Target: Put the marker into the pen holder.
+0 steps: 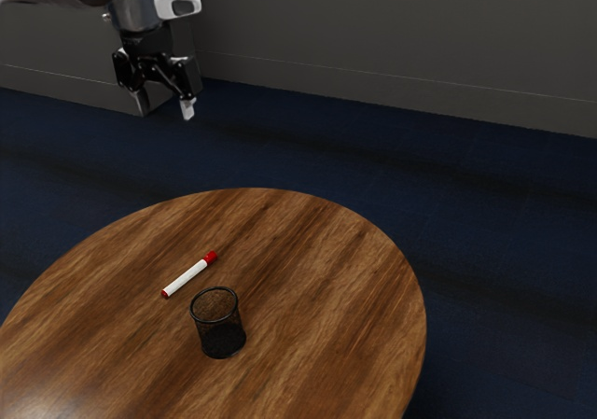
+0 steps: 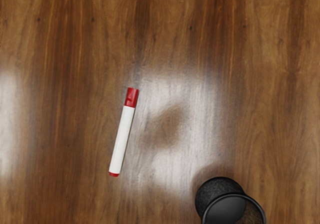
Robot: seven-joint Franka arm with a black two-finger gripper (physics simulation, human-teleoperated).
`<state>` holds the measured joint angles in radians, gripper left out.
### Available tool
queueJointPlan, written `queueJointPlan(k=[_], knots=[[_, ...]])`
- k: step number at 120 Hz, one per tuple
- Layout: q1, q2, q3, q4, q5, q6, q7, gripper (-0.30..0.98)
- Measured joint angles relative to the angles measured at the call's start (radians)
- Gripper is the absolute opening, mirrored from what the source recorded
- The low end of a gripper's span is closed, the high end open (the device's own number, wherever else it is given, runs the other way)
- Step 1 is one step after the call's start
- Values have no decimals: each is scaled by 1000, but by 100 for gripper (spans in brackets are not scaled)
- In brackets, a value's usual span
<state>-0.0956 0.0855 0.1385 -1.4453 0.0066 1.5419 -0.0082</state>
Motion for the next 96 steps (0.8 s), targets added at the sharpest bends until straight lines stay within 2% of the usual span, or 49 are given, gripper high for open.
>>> queueJointPlan(k=[28, 45, 68, 96], knots=[[-4, -25, 2, -15, 4, -23, 0, 69], [-3, -54, 1, -200, 8, 30, 1, 69], [-13, -27, 22, -454, 9, 234, 3, 69], [0, 52, 48, -626, 19, 483, 7, 69]])
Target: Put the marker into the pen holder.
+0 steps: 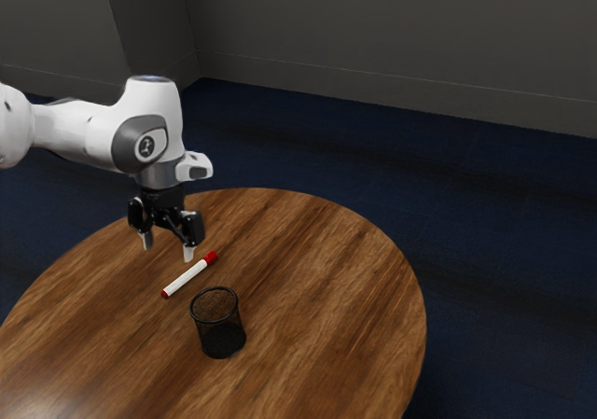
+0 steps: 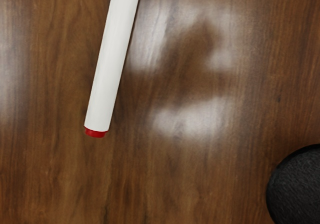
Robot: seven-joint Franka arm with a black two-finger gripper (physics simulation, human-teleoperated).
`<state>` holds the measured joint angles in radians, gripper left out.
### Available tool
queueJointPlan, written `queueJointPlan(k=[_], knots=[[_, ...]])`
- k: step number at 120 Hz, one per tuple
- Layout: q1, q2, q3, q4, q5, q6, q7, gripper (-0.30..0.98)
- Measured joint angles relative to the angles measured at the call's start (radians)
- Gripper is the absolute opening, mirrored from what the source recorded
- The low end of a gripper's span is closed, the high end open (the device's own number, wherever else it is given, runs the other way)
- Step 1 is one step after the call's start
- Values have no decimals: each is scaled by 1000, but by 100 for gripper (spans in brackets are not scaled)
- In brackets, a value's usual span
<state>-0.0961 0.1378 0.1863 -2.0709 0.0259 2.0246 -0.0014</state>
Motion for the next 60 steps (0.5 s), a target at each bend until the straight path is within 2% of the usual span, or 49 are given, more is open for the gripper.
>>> queueJointPlan(k=[26, 60], knots=[[-1, 82, 5, -56, 8, 298, 106, 69], [-1, 170, 25, -48, 5, 435, 231, 69]])
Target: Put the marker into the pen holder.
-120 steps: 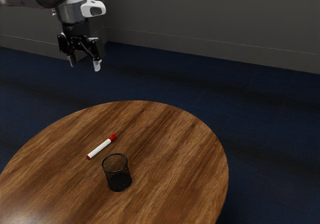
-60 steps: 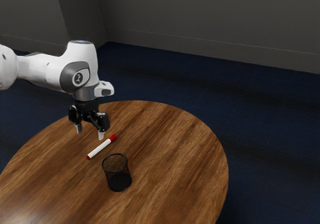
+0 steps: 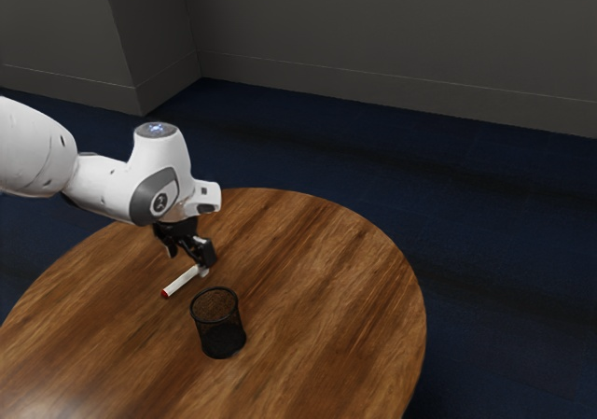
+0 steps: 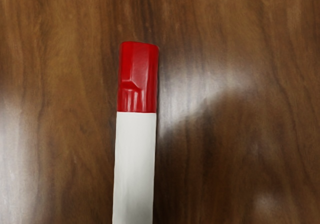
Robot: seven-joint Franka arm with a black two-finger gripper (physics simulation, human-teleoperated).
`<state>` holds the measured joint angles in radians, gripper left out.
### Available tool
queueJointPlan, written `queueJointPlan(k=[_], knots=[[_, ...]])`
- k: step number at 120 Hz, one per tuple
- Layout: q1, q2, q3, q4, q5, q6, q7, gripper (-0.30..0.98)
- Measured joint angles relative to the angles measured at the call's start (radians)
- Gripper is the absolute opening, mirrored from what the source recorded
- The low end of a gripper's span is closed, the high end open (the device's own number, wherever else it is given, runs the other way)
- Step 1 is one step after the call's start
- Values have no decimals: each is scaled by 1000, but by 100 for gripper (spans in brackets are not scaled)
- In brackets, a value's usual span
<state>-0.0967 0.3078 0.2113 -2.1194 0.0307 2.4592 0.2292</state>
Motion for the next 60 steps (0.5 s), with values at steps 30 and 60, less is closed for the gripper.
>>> queueJointPlan(k=[30, 60], knots=[[0, 37, 21, 12, 0, -12, 49, 69], [0, 77, 21, 68, 3, -37, 67, 69]])
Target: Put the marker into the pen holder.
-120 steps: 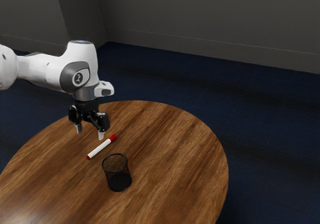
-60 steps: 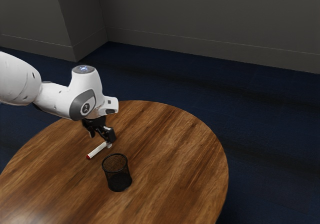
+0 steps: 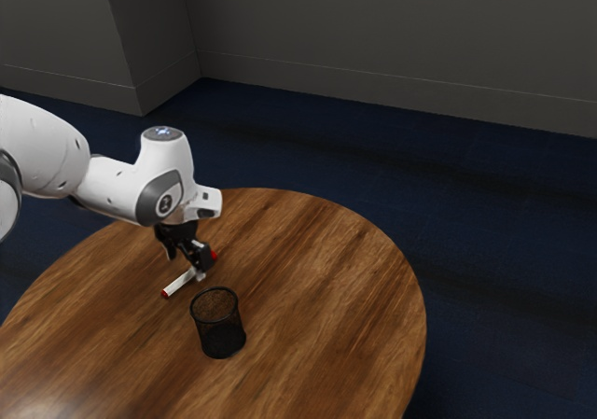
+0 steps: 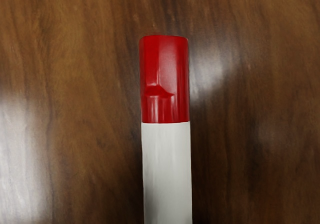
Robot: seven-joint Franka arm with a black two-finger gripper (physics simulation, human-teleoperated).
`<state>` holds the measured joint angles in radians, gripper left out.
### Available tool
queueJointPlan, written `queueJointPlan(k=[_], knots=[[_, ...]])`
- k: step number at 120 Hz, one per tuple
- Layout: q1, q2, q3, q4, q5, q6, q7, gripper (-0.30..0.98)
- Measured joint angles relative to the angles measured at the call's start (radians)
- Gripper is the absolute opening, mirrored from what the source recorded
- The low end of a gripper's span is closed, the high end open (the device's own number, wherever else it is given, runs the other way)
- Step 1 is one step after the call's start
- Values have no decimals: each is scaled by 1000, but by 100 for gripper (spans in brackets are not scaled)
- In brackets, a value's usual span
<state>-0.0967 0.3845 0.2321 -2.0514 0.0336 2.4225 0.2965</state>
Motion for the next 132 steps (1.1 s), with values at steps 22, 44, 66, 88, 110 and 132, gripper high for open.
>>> queueJointPlan(k=[22, 44, 66, 88, 110, 132], knots=[[0, 38, -3, 49, -5, -33, 5, 69], [0, 54, -4, 68, -8, -61, 9, 64], [0, 53, -4, 69, -9, -71, 12, 43], [0, 54, -4, 69, -10, -74, 14, 19], [0, 54, -4, 69, -10, -73, 16, 3], [-1, 34, -5, 67, 0, -62, 8, -5]])
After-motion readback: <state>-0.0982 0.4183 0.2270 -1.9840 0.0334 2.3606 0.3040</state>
